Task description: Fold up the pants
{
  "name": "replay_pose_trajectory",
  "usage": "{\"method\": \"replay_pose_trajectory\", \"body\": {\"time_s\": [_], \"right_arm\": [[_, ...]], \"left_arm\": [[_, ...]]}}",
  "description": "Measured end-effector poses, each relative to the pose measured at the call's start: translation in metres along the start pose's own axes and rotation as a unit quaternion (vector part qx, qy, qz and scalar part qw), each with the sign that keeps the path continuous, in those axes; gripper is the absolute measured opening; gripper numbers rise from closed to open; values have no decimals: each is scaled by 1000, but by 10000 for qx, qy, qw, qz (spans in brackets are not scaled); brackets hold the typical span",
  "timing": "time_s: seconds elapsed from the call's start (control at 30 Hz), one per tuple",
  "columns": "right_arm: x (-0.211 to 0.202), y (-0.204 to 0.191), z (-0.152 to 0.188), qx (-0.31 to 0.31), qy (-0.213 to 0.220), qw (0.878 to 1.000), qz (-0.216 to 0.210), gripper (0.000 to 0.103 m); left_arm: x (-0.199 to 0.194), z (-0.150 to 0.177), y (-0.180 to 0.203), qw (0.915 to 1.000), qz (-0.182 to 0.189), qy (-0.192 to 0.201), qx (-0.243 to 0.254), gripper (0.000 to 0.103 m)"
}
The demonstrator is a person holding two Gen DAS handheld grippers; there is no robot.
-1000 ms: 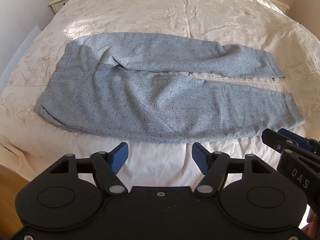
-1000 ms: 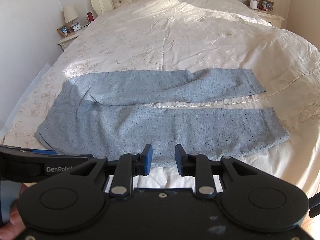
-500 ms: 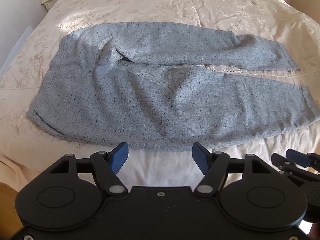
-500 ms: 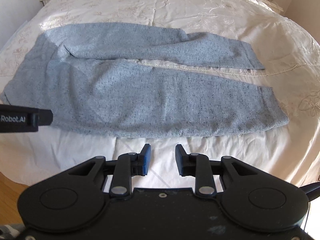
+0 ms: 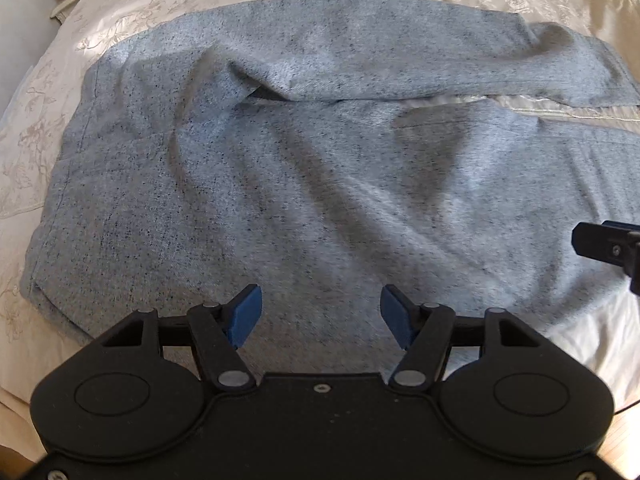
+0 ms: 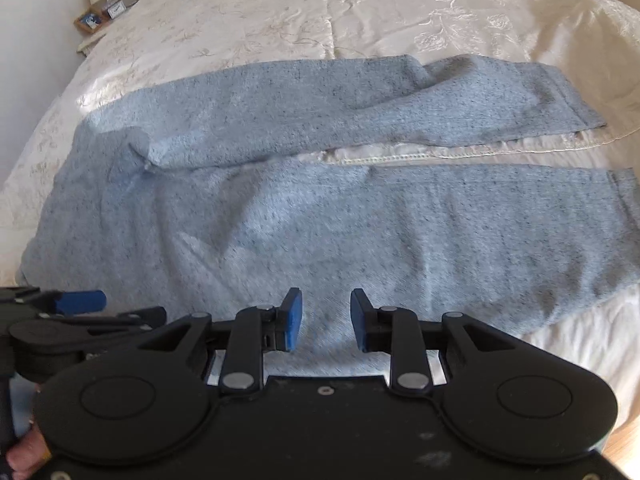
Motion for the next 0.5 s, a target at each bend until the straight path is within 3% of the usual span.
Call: {"method": "replay_pose_trajectory", "body": {"time_s": [0.1,0.4,0.5], "right_arm": [[18,-19,-14,-58,-73,9999,-85,28],[71,-77,-45,-701,-233,9965,-400,27],[108,-71,-57,-946,-326,9950,72,21]], "left_arm": [[27,0,-23,9994,-203,-262,-39,67],[31,1,-56,9985,235,-365,-328,67],[19,1,-61,9980,364,-311,-407,65]]}}
Point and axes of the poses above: each gripper's, at about its wrist camera, not at the fingertips, and x roughly the way its jaws point, y to its right, z to its underside, the point moved 9 cm from there along x, roughly the way its jaws point, and after that the axes turned 3 degrees about -y, right-handed, at the moved point
